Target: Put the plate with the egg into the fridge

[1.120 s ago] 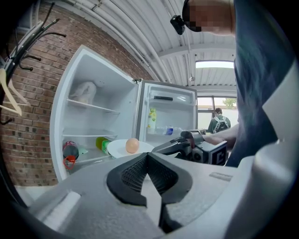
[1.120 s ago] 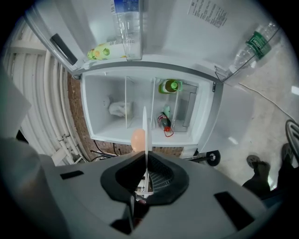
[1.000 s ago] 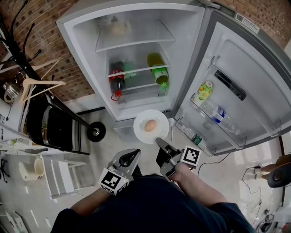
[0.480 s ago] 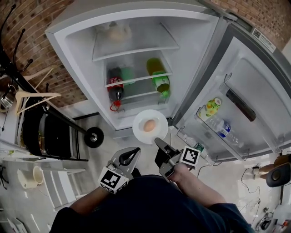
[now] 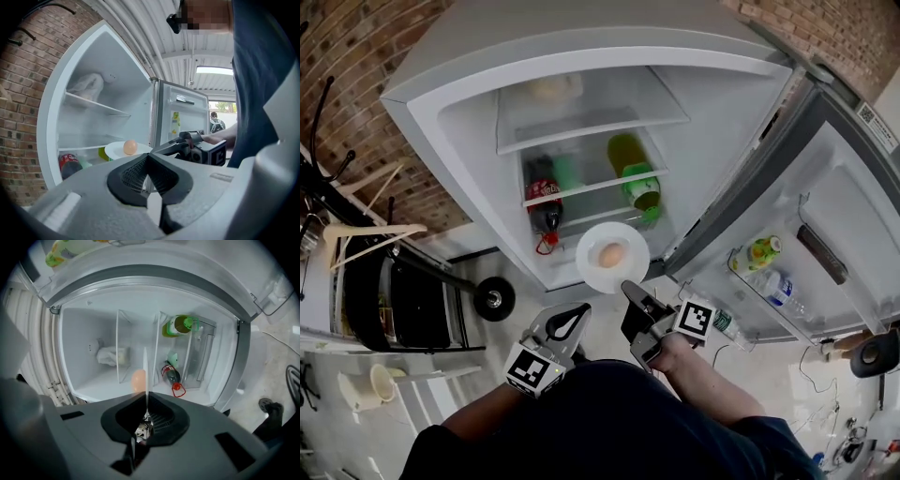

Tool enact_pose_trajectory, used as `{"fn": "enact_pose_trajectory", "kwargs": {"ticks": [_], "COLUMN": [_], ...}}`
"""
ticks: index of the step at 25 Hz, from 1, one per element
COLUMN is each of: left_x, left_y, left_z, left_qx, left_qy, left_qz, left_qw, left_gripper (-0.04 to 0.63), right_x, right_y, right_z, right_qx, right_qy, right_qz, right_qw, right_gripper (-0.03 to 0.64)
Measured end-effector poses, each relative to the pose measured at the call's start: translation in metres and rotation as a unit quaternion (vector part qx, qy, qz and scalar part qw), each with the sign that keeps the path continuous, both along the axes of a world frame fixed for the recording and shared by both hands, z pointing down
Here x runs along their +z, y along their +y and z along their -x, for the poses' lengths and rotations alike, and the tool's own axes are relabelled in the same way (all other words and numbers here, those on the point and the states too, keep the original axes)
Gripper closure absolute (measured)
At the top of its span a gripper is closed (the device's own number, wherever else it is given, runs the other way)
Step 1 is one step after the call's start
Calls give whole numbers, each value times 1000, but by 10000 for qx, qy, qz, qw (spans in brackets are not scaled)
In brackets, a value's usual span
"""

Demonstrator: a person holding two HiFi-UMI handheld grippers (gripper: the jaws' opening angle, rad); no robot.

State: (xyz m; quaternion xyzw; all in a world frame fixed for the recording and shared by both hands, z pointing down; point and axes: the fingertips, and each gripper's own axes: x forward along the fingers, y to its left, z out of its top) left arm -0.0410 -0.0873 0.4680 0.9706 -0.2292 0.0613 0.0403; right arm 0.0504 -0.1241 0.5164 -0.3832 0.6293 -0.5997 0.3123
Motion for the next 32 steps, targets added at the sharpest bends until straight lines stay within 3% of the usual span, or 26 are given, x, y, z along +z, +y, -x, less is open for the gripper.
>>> {"fn": "enact_pose_trajectory", "kwargs": {"ticks": [9, 13, 27, 32], "left_x": [-1, -5, -5, -6], "left_y": [-36, -47, -64, -63], "left_z": [12, 9, 5, 1], "left_qx": [174, -16, -526, -621], "left_qy": [80, 204, 12, 34], "left_qz": [86, 205, -35, 93], "left_qw": [9998, 9996, 9986, 9980], "left_gripper": [591, 591, 591, 591], "right_x": [-10, -12, -7, -3], "right_y": [-51, -70, -129, -143], "right_z": [-3, -8, -19, -21], "right_qx": [345, 275, 136, 176], "right_qy": [38, 52, -11, -1], "right_qz": [-38, -39, 28, 66], "right_qw": [9994, 9996, 9999, 9998], "right_gripper": [595, 595, 595, 595]}}
